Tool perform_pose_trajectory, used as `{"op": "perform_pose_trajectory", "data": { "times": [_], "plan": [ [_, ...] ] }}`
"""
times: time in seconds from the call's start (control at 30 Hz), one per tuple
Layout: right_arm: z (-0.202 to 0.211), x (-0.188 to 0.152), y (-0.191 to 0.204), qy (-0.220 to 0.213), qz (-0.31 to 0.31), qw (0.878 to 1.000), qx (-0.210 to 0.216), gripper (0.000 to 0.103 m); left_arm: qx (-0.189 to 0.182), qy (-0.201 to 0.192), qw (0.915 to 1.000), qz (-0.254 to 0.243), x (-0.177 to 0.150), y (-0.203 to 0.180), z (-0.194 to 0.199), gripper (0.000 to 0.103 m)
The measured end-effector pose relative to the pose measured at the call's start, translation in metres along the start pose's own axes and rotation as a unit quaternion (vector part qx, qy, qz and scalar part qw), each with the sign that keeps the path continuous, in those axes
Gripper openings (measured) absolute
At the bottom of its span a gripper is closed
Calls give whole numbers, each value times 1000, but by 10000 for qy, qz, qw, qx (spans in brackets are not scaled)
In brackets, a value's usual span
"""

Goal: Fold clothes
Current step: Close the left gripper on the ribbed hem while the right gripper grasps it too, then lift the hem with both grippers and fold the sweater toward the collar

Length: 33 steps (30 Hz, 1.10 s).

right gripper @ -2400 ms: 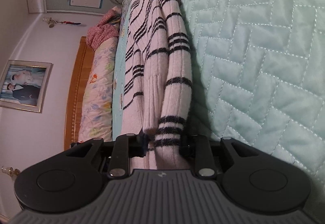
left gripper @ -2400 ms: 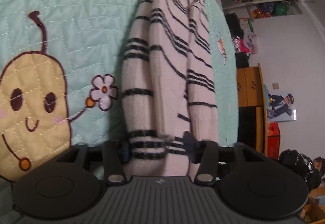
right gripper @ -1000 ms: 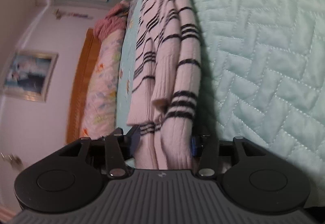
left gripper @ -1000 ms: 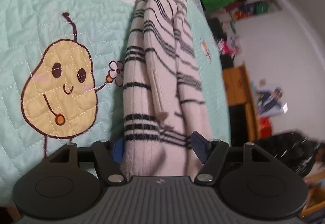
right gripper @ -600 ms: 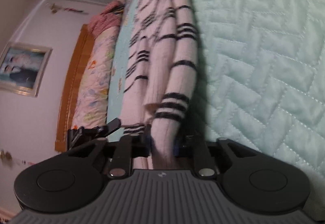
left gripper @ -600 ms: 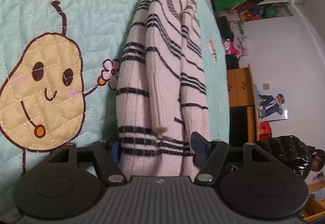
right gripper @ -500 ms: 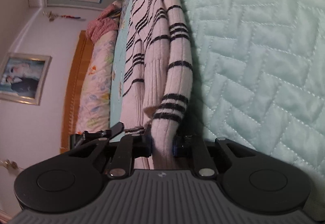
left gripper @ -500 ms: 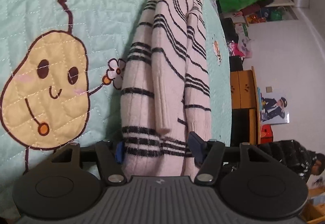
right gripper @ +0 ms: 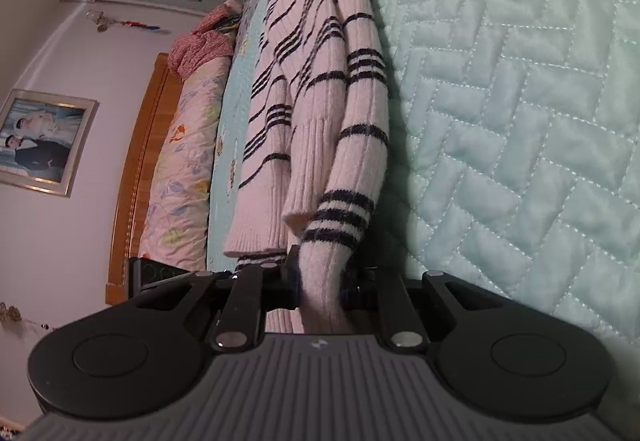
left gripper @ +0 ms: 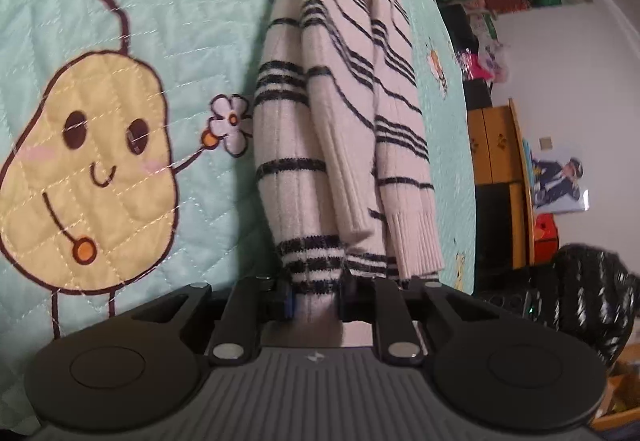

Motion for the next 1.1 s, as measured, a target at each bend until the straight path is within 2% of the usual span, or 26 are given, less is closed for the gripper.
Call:
{"op": "perform_pose_trajectory", "data": {
  "times": [0.07, 0.13, 0.2, 0.27, 0.3, 0.33, 0.4, 0.47, 0.53, 0.6, 0.67, 0.77, 0.8, 0.83, 0.93, 1.03, 1.07, 1.1],
  "plan": [
    [-1, 0, -3, 97, 108, 9998, -135, 19, -39, 48, 10000, 74, 1, 2, -1, 19],
    [0, 1, -5, 125, 113, 9998, -86, 20, -50, 82, 9999, 79, 2, 3, -1, 22],
    [1, 0, -6, 123, 88, 9999, -55, 22, 55, -27, 9997, -233, 2, -2, 4, 23],
    [0, 0, -1, 177, 230, 9995, -103, 28, 325, -311, 9962, -740, -1, -3, 10, 31],
    [-1, -1, 3, 237, 371, 9989, -133, 31, 469, -463, 9928, -1003, -3, -3, 14, 38],
    [-1, -2, 7, 303, 520, 9981, -164, 38, 613, -614, 9882, -1264, -4, -4, 18, 42],
    [2, -7, 15, 452, 801, 9955, -218, 47, 897, -913, 9756, -1783, -6, -6, 25, 42],
    [9, -11, 24, 517, 1095, 9922, -306, 56, 1178, -1209, 9586, -2293, -8, -7, 33, 42],
    [18, -16, 33, 511, 1568, 9849, -522, 57, 1453, -1499, 9372, -2792, -10, -10, 42, 43],
    [30, -19, 43, 418, 2251, 9693, -895, 57, 1722, -1782, 9116, -3279, -12, -12, 50, 45],
    [41, -24, 52, 375, 3318, 9323, -1391, 58, 1983, -2057, 8818, -3751, -14, -15, 59, 50],
    [48, -26, 56, 524, 4636, 8566, -2202, 60, 2357, -2452, 8297, -4427, -16, -21, 73, 53],
    [47, -27, 55, 640, 4911, 8376, -2306, 60, 2476, -2578, 8104, -4642, -17, -23, 78, 56],
    [47, -28, 53, 730, 5119, 8222, -2380, 62, 2610, -2581, 7928, -4866, -19, -21, 76, 58],
    [43, -28, 44, 972, 5490, 7922, -2482, 62, 2985, -2434, 7393, -5523, -23, -13, 62, 58],
    [49, -35, 34, 1341, 6162, 7274, -2705, 62, 3213, -2212, 6947, -6043, -27, -3, 54, 58],
    [52, -37, 34, 1393, 6356, 7112, -2659, 62, 3216, -2210, 6806, -6201, -30, -1, 54, 58],
    [51, -36, 36, 1380, 6496, 7010, -2599, 62, 3205, -2223, 6664, -6355, -33, 1, 53, 58]
  ]
}}
Point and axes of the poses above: each gripper's, at about its wrist camera, not at the fingertips, and z roughly against the way its jaws point, y to its left, x to its top, the point moved 6 cm from there along -z, roughly the way its jaws point, and after that the axes turned 12 degrees about x, right-handed, at the moved point
